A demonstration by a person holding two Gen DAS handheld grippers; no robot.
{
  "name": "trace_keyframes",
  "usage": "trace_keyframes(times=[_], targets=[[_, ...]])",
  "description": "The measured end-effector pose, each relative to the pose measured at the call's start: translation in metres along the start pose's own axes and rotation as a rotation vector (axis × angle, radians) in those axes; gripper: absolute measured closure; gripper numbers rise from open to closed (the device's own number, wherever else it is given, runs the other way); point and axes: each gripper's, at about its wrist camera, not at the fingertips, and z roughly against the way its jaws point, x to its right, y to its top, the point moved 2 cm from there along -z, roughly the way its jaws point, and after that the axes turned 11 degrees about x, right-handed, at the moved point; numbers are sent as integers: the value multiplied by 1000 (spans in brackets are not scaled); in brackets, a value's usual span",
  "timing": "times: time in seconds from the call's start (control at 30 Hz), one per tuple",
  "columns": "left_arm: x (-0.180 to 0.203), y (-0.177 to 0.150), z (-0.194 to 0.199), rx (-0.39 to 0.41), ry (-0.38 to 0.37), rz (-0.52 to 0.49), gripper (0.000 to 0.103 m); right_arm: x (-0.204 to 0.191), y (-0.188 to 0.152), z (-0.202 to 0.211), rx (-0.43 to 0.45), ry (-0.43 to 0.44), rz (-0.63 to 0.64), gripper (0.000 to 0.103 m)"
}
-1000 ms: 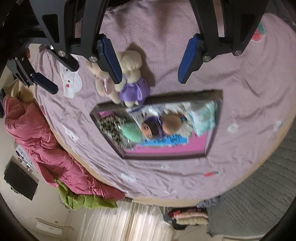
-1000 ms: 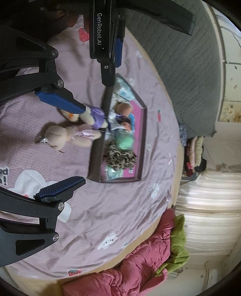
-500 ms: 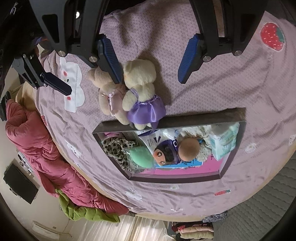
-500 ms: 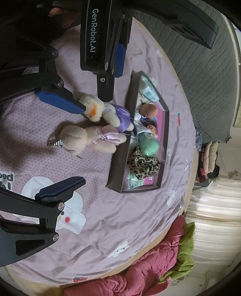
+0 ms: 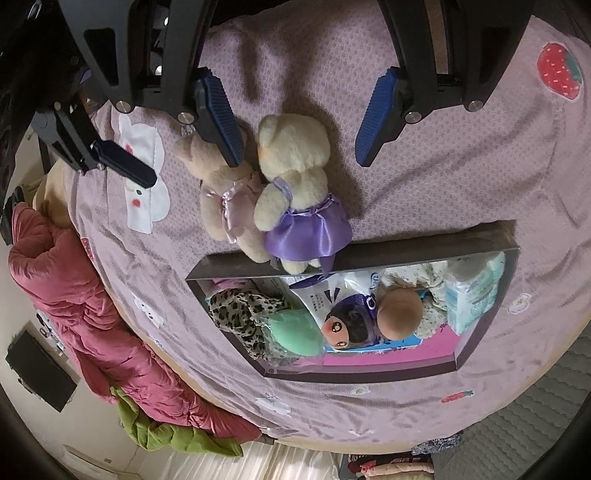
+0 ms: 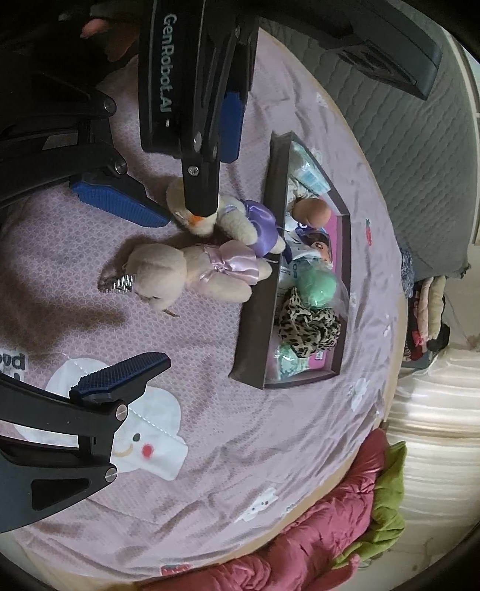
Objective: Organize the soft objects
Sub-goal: 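Grasp the purple-dress bunny with the left gripper while the right grasps the pink-dress bunny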
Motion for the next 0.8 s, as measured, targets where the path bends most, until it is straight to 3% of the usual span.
trace_keyframes(times=[0.33,0.63,0.8], targets=[[-7,2,-32,-53,57,20,41,-3,-3,-12,-10,14,-22,31],[-20,7,-29,-27,55,36,39,2,-2,-40,-13,-16,-39,31],[-25,10,-30,-22,45,55,39,10,-1,-50,-2,9,-100,31]])
